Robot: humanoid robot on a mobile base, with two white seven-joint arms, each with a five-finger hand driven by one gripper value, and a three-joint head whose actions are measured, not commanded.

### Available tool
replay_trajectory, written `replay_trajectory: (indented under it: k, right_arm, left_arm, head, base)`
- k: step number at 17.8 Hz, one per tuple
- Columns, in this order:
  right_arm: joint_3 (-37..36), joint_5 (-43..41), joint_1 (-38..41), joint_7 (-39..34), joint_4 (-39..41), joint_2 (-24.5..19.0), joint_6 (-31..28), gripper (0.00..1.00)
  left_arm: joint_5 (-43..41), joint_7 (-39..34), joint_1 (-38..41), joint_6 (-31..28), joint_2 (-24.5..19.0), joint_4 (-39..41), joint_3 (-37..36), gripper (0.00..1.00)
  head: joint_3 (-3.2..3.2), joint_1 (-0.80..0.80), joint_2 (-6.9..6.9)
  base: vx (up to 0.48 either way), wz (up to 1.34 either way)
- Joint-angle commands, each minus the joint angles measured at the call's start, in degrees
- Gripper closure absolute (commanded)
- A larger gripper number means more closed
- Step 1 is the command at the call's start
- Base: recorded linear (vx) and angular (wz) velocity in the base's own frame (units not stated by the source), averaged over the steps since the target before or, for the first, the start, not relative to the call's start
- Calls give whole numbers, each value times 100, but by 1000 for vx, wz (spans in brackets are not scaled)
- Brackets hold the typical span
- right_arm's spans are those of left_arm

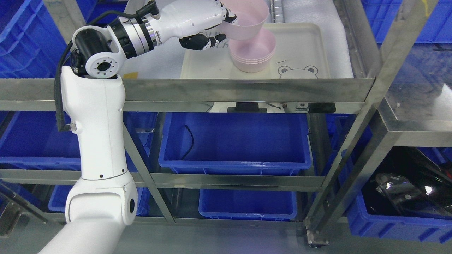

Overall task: Stack pink IKEA bowl on shelf middle layer
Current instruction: 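Move the held bowl over the pink bowl stack on the tray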

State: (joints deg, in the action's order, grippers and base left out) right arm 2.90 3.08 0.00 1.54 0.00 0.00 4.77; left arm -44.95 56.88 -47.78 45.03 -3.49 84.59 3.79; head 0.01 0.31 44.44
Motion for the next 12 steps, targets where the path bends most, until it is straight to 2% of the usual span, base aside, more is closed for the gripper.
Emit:
replay_trajectory:
  k: [1, 7, 10, 12]
  right_arm:
    - [0, 0, 132, -4, 100, 100, -2, 0]
    - [0, 0, 132, -4, 100, 100, -2, 0]
    - [0, 0, 132, -4, 100, 100, -2, 0]
    - [0, 0, 132, -4, 100, 100, -2, 0]
  left_arm:
    - [-172, 217, 23, -3, -222, -241, -248, 98]
    - [-138, 253, 58, -3, -670, -197, -160, 98]
    - [-111, 218, 120, -3, -591, -223, -151, 97]
    - [-85, 200, 111, -3, -303, -319, -177, 96]
  head:
    - [0, 0, 0]
    - [0, 0, 0]
    - [0, 0, 0]
    - [0, 0, 0]
  base:
    - [90, -372]
    - [38, -150]
    - [6, -1]
    - [0, 0]
